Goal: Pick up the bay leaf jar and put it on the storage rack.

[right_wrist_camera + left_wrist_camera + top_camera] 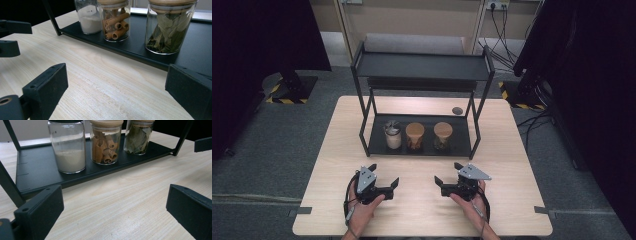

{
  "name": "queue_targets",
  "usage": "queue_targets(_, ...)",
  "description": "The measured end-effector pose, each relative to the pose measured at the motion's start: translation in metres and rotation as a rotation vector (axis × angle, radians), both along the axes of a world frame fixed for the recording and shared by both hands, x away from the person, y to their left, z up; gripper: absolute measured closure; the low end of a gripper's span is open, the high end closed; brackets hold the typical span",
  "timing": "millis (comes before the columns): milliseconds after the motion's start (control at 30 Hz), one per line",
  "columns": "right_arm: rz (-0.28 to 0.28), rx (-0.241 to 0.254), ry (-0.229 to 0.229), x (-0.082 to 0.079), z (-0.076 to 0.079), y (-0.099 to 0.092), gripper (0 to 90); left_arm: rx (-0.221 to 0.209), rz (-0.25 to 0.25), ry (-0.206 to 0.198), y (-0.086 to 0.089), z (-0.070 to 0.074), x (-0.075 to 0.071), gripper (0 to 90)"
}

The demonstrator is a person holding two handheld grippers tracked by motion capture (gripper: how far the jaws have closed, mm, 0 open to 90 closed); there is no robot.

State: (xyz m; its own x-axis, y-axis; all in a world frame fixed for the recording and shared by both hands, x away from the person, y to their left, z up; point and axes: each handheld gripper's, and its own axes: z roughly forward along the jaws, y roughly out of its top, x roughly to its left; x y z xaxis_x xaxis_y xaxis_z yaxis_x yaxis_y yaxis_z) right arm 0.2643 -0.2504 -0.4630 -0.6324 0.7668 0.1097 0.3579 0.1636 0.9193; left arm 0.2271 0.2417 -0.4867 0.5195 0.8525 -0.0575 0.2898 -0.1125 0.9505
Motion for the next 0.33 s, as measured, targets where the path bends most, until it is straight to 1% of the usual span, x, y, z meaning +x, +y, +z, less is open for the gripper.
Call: queue_targets(333,-0.001,0.000,-0.002,-0.0001,0.0001,-0.0004,5.0,0.001,0.000,0.001,-0.0001,0.0002,0.0001,0.9)
